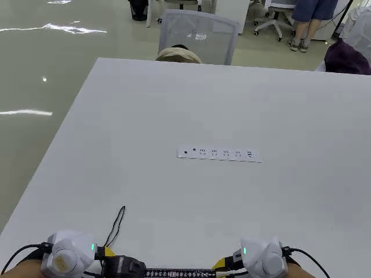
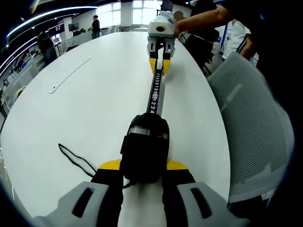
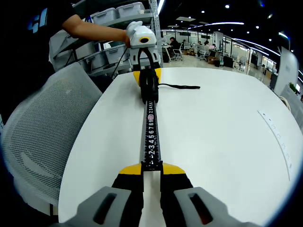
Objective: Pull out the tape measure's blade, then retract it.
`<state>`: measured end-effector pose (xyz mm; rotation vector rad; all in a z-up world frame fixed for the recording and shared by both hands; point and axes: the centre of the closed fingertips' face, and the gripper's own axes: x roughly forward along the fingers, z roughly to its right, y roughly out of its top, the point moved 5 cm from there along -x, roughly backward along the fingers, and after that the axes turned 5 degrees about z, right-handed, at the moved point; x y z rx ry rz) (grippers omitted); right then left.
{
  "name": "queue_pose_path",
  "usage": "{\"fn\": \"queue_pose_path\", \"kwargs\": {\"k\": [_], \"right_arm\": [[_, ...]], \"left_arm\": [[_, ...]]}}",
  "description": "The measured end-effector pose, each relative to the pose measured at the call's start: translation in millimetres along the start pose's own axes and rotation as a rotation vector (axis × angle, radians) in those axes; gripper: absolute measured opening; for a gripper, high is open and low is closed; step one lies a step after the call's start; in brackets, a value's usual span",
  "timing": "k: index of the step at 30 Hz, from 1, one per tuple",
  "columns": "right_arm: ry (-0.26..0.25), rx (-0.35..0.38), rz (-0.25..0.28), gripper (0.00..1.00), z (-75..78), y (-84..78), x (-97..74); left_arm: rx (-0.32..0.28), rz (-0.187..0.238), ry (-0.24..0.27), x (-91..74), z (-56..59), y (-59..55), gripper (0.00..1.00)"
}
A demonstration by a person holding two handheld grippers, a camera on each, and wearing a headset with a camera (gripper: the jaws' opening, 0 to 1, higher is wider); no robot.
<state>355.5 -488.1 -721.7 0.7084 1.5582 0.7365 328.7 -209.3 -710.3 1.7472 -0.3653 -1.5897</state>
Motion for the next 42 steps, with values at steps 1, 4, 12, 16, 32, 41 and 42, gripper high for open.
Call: {"fn": "queue_pose_path", "kwargs": {"k": [1, 4, 12, 16, 32, 41, 42], "right_arm": [[0.0, 0.0, 0.0, 0.1, -0.1, -0.3, -0.3], [0.0, 0.0, -0.001, 0.1, 0.1, -1.4, -2.0], [-0.002, 0.002, -0.006, 0.1, -0.1, -3.5, -5.4], [-0.003, 0.002, -0.009, 0.1, 0.1, -5.4, -7.8], [-0.006, 0.008, -0.019, 0.1, 0.5, -12.8, -15.2], [-0.009, 0.013, -0.02, 0.1, 0.2, -15.3, -20.8], [-0.01, 0.013, -0.021, 0.1, 0.3, -15.3, -21.3]], "left_arm": [[0.0, 0.0, 0.0, 0.1, -0.1, 0.1, 0.27], [0.0, 0.0, 0.0, 0.0, 0.0, 0.0, 0.27], [-0.003, 0.001, 0.0, -0.1, 0.4, 0.3, 0.27], [-0.002, 0.0, 0.001, -0.1, 0.6, 0.4, 0.27], [0.0, -0.003, -0.001, 0.4, 0.7, 0.4, 0.27], [0.0, -0.004, 0.001, 0.6, 0.7, 1.0, 0.27], [0.0, -0.004, 0.001, 0.5, 0.7, 0.7, 0.27]]}}
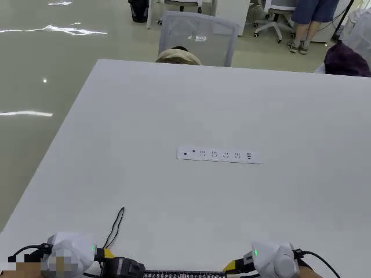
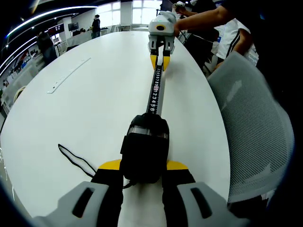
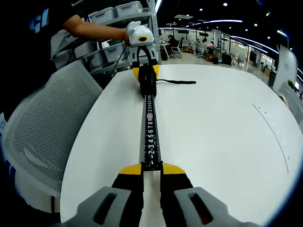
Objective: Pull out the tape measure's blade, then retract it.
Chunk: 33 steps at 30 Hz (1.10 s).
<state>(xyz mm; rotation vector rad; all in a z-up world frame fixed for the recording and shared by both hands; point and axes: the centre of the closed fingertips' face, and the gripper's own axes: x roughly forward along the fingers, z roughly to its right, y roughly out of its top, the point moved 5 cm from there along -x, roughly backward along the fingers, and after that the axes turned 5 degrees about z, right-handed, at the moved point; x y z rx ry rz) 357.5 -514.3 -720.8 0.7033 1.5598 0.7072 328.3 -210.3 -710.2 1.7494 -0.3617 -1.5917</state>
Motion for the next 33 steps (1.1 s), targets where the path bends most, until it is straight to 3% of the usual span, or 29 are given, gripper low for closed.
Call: {"fn": "queue_pose_path", "kwargs": {"k": [33], "right_arm": [[-0.01, 0.013, -0.015, 0.1, 1.5, -11.1, -16.3]], "left_arm": [[-0.003, -0.004, -0.001, 0.8, -0.9, -0.2, 0.27]]}}
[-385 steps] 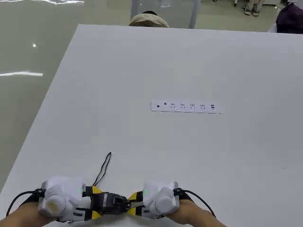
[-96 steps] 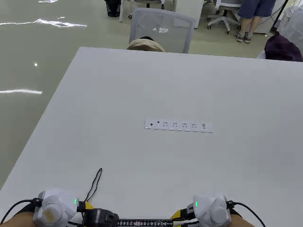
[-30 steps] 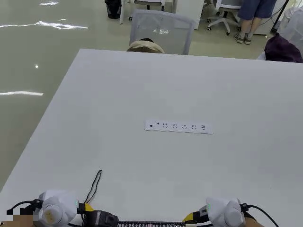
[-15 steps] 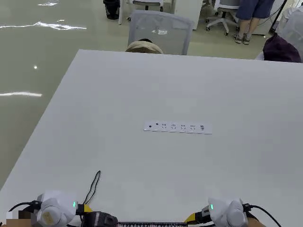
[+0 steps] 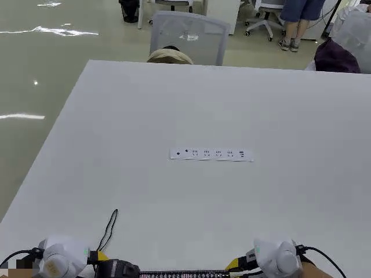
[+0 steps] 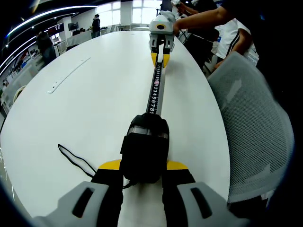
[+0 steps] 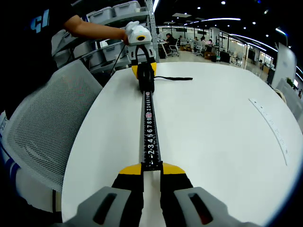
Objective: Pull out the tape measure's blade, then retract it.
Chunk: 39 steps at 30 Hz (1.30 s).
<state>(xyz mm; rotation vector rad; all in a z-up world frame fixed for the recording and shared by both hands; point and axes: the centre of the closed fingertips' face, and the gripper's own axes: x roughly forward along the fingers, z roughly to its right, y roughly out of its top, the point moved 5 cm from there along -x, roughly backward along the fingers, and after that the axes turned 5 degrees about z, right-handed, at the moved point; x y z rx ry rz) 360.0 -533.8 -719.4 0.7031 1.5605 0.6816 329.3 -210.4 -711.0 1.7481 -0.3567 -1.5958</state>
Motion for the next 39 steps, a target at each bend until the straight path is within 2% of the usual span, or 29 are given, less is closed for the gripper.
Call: {"fn": "queue_pose_path", "kwargs": {"k": [30, 39], "right_arm": [[-0.011, 0.019, -0.037, 0.1, 2.6, -16.4, -16.0], [-0.021, 0.01, -0.076, 0.11, 3.8, -21.2, -10.7]], "left_arm": [[-0.006, -0.003, 0.002, 0.6, 0.1, 0.9, 0.27], [-0.008, -0.006, 0.004, 1.7, 0.0, 2.4, 0.28]]}}
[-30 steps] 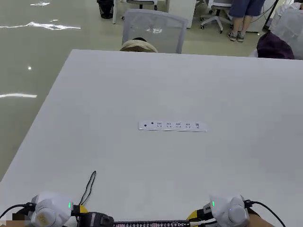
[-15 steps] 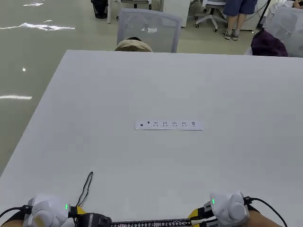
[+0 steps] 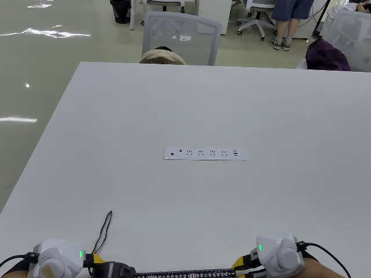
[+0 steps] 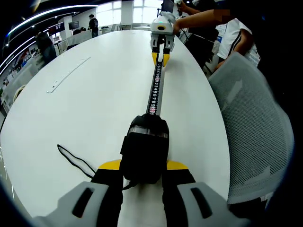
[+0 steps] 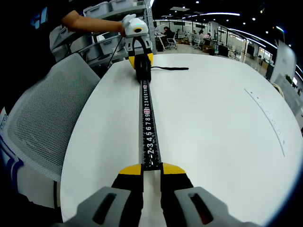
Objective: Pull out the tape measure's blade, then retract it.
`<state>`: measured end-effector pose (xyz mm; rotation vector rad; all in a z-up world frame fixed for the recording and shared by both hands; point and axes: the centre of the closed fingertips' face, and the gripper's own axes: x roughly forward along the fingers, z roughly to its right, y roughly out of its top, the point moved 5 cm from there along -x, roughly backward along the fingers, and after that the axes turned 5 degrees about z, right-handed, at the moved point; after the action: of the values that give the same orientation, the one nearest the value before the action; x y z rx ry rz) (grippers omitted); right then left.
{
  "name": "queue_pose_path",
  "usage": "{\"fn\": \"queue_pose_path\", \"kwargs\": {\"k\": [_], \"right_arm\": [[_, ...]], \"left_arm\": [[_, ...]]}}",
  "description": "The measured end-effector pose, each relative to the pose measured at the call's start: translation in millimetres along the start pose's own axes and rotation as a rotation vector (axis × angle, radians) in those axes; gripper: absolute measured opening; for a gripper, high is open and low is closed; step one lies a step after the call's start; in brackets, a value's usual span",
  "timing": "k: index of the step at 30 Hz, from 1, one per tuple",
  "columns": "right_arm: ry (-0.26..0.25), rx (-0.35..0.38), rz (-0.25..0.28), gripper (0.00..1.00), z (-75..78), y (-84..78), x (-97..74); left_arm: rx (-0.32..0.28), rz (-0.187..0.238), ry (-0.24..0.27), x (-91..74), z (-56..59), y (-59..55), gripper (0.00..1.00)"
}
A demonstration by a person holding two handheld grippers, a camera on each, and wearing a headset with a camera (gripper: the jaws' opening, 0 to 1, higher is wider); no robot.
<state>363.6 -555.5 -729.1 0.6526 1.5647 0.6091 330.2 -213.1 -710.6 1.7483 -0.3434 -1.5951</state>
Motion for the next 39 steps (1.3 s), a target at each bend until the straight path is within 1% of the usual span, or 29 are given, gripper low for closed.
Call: {"fn": "queue_pose_path", "kwargs": {"k": [4, 5, 7, 8, 15, 18, 21, 26, 31, 35, 39], "right_arm": [[-0.009, -0.005, -0.03, 0.11, -1.5, -2.0, 3.4], [-0.005, -0.003, -0.032, 0.11, -2.6, -1.5, 3.1], [-0.014, -0.009, -0.034, 0.12, -2.7, -1.6, 2.6], [-0.016, -0.005, -0.034, 0.12, -2.8, -1.2, 2.7], [-0.023, -0.006, -0.053, 0.13, -3.7, -3.3, 4.8], [-0.018, -0.007, -0.071, 0.13, -5.8, -5.2, 7.9], [-0.025, -0.013, -0.093, 0.13, -6.5, -7.9, 10.6], [-0.038, -0.008, -0.099, 0.13, -5.4, -8.2, 8.5], [-0.058, -0.022, -0.109, 0.14, -2.4, -6.9, 8.2], [-0.063, -0.017, -0.116, 0.14, -1.6, -6.8, 8.2], [-0.072, 0.0, -0.119, 0.14, -1.9, -7.0, 8.8]], "left_arm": [[-0.001, -0.006, 0.0, 2.0, -0.8, 0.9, 0.28], [-0.002, -0.005, 0.0, 2.8, -1.0, 1.5, 0.28], [0.002, -0.004, -0.003, 5.6, -0.2, 4.0, 0.28], [0.007, -0.01, -0.006, 6.6, 1.0, 4.3, 0.28], [0.007, -0.012, -0.007, 5.4, 1.5, 3.9, 0.28], [0.007, -0.013, -0.006, 5.3, 1.5, 3.7, 0.28], [0.007, -0.015, -0.006, 5.6, 1.3, 3.7, 0.28], [-0.004, -0.014, -0.005, 5.9, 1.4, 3.6, 0.29], [-0.009, -0.016, 0.002, 5.5, 1.2, 3.4, 0.28], [-0.017, -0.017, 0.008, 5.7, 2.0, 4.1, 0.29], [-0.013, -0.015, 0.007, 5.6, 1.7, 3.9, 0.29]]}}
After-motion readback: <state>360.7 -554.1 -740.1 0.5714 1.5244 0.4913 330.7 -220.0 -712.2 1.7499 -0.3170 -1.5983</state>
